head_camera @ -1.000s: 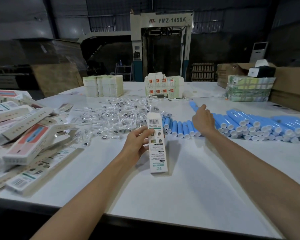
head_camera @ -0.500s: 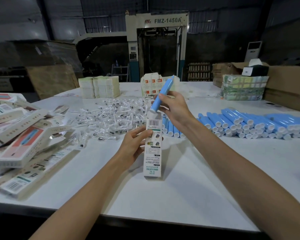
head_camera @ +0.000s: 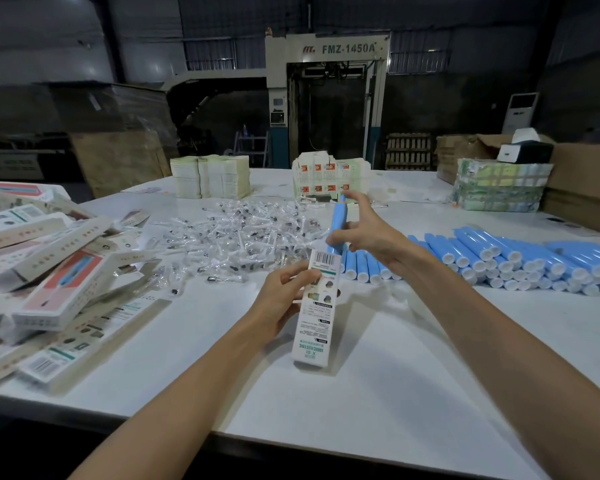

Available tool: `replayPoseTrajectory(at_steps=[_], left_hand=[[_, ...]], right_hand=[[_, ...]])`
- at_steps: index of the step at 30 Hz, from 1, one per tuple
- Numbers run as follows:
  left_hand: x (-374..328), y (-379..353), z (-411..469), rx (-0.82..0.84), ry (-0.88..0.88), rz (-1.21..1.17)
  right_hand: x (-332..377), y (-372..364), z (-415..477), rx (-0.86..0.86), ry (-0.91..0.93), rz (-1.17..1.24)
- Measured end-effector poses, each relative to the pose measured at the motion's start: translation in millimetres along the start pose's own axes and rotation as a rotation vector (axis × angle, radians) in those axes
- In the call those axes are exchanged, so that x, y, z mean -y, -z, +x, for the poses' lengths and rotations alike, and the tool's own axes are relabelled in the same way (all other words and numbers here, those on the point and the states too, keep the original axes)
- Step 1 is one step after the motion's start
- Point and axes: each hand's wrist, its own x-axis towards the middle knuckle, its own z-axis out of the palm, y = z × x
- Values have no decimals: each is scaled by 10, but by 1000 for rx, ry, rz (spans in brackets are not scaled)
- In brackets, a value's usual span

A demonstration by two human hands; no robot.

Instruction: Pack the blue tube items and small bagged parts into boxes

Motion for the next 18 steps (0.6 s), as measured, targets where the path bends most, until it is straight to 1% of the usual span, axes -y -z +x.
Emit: replayPoseTrajectory(at_steps=[4,6,8,10,12,15,18], left_hand=[[36,27,23,-29,13,1],[59,38,34,-81,23,18],[59,52,44,-127,23,6],[25,86,50,-152,9,-35],[-2,132,48,-154,-19,-82],[-26,161,9,-121,-51,-114],[-33,172,-22,-64,-72,-108]], right_hand=[[-179,-75,-51,80,-11,-24],[-289,-146,-44,74,12,-64],[-349,-201,0,7,47,-62],[-374,-268,54,-98,54,1],[-326,-366,93,-163,49,-33],[-227,-588,221,-104,-17,-21],[-258,-796,366,-36,61,-127]])
